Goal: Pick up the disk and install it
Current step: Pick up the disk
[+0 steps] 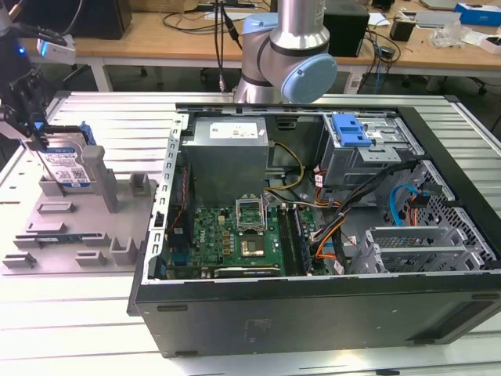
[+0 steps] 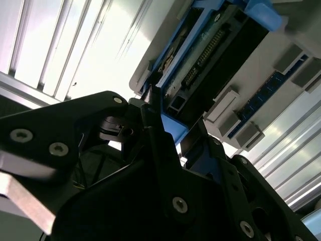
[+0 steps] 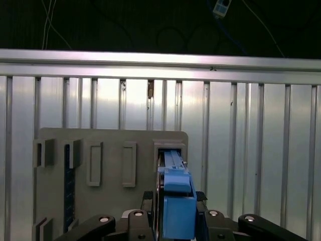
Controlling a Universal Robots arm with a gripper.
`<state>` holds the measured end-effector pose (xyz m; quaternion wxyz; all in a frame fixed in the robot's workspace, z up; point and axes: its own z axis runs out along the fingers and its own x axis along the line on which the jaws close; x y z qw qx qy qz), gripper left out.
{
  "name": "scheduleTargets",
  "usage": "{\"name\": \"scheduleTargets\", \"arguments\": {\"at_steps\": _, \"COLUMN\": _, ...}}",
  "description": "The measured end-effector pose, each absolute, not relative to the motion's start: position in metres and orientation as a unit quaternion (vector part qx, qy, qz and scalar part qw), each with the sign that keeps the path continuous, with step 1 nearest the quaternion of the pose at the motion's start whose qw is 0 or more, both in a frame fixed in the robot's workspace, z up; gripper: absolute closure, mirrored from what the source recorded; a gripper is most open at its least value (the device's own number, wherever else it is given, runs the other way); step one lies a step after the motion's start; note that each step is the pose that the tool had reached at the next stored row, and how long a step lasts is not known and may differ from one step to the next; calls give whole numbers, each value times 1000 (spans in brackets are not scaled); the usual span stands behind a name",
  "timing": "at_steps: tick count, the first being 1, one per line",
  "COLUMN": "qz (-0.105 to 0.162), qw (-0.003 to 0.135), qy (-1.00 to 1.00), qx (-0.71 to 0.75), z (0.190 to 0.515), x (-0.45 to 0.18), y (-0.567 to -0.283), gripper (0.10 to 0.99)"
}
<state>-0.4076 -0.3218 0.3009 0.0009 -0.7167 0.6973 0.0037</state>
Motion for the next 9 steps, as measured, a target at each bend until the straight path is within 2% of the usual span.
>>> {"name": "scheduleTargets", "arguments": {"at_steps": 9, "qz": 4, "qw": 1, "qy": 697, "qx": -717, "z": 300, "x": -408, "y": -322, "gripper": 718}}
